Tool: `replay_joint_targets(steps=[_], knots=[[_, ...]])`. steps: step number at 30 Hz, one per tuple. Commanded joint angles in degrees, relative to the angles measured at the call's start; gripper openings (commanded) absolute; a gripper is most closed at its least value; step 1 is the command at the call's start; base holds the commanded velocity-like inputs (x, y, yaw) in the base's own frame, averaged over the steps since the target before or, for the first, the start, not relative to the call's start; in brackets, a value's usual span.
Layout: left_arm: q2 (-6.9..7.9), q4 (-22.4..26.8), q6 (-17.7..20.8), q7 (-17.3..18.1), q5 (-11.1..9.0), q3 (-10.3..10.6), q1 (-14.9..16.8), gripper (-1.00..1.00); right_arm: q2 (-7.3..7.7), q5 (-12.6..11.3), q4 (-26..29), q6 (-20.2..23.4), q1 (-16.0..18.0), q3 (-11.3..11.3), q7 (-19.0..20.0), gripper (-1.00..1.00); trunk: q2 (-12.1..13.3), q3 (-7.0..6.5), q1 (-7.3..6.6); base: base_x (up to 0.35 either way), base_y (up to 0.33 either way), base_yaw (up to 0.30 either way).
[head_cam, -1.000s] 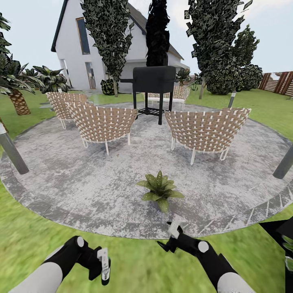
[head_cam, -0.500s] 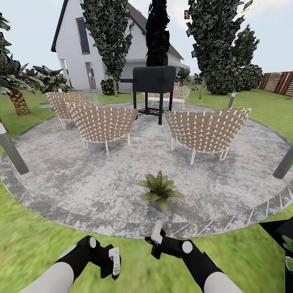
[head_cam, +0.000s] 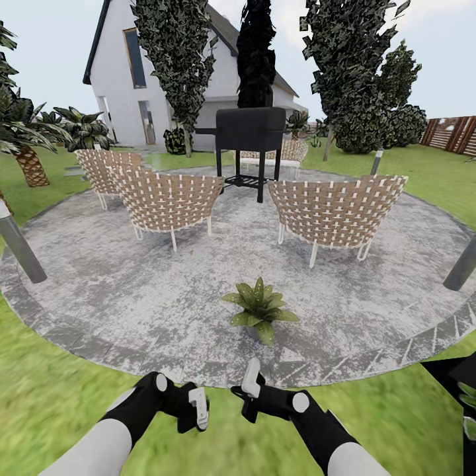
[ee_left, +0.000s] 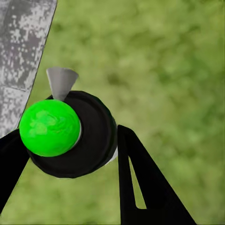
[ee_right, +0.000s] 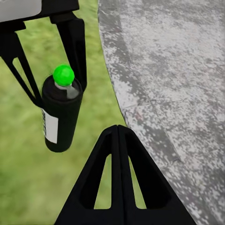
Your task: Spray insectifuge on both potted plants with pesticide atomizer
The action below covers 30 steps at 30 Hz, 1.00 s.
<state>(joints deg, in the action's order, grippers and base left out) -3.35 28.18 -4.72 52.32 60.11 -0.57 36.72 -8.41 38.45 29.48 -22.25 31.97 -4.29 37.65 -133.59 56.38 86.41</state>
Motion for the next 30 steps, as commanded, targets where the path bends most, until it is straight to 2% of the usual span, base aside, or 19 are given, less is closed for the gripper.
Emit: replay_joint_targets(steps=[1,5,16,23,27,30], knots=[[-0.24,0.09,-0.52,0.09,0.54,-0.09,0.03,-1.0,-0.02,0.58,0.05,-0.33,0.02,0.08,-0.03,-1.0,-0.02,0.05,-0.01,0.0,0.0,0.0],[-0.98,0.11,-0.77,0.06,0.46,-0.13,0.02,-1.0,-0.15,0.58,0.05,-0.33,0.02,0.07,-0.03,-1.0,-0.02,0.05,-0.01,0.0,0.0,0.0],[-1.39,0.19,-1.17,-0.19,-0.14,-0.19,0.09,-1.0,-0.91,0.58,0.05,-0.33,0.02,0.07,-0.03,-1.0,-0.02,0.05,-0.01,0.0,0.0,0.0],[-1.88,2.51,-1.17,-0.26,-0.42,-0.57,-0.12,-1.0,-0.91,0.58,0.05,-0.33,0.02,0.07,-0.03,-1.0,-0.02,0.05,-0.01,0.0,0.0,0.0],[-2.07,2.57,-1.25,-0.23,-2.28,-0.58,-0.13,-1.0,-0.91,0.58,0.05,-0.33,0.02,0.07,-0.03,-1.0,-0.02,0.05,-0.01,0.0,0.0,0.0],[-2.09,2.58,-1.27,-0.21,-2.72,-0.58,-0.21,-1.0,-0.91,0.58,0.05,-0.32,0.02,0.07,-0.03,-1.0,-0.02,0.05,-0.01,0.0,0.0,0.0]])
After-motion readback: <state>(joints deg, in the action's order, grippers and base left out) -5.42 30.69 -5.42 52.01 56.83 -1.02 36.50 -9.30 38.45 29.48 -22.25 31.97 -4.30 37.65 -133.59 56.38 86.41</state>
